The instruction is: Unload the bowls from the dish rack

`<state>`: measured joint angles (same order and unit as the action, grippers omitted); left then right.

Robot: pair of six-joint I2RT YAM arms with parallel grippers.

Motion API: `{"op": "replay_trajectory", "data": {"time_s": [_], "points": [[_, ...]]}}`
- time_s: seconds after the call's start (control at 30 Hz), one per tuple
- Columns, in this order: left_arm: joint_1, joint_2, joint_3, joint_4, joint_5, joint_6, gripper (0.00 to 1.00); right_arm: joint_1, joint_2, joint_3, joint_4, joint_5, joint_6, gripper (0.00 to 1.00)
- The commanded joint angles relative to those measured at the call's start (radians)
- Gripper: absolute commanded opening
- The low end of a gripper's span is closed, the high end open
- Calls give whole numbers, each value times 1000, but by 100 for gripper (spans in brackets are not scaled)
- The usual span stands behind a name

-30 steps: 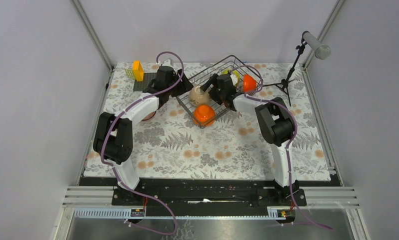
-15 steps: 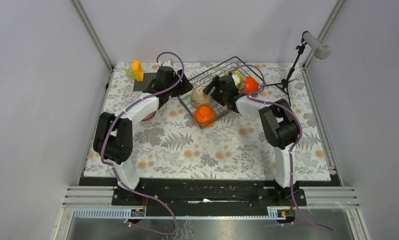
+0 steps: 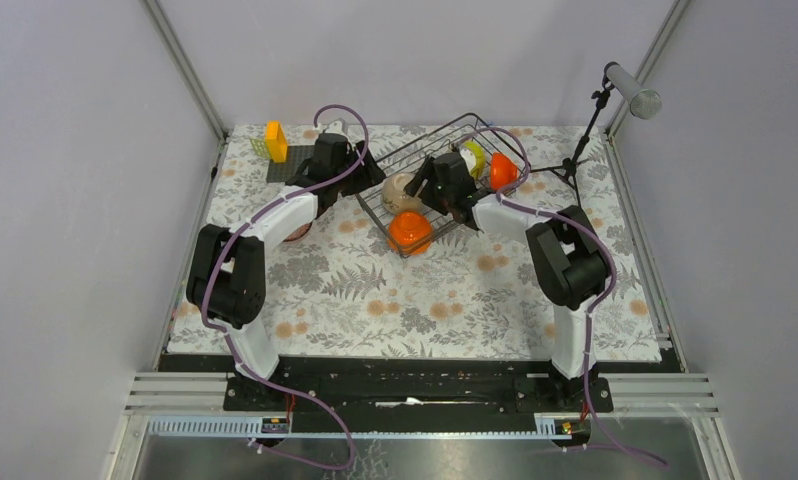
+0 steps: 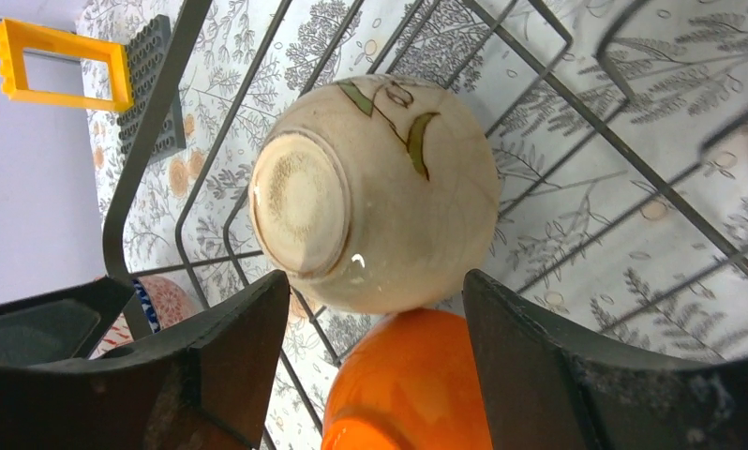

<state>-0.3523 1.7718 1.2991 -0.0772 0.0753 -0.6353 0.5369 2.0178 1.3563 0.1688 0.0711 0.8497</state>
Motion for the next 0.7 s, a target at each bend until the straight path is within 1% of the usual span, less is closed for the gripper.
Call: {"op": "replay_trajectory", "data": {"time_s": [0.0,0.07,0.17,0.23,0.3,0.43,0.53,0.67], "points": [[4,3,32,3,15,13,64,8,-110,-58,8,79,10,74],[5,2,33,2,25,11,64,9,-122,-74,21,84,4,76],[3,0,32,5,42,8,64,9,-125,-51,-9,58,-51,87],[3,-4,31,6,53,9,64,8,-129,-38,-27,13,-126,96],[4,-12,26,8,68,8,65,8,-141,-37,-31,-33,-198,99],[-3,-57,-27,104,132,10,68,7,-154,-16,-77,-126,-340,100],[-14,-88,-62,149,142,7,69,7,-128,60,-198,-220,-443,100],[-17,-115,-64,129,141,1,69,7,-97,148,-370,-281,-567,100]]}}
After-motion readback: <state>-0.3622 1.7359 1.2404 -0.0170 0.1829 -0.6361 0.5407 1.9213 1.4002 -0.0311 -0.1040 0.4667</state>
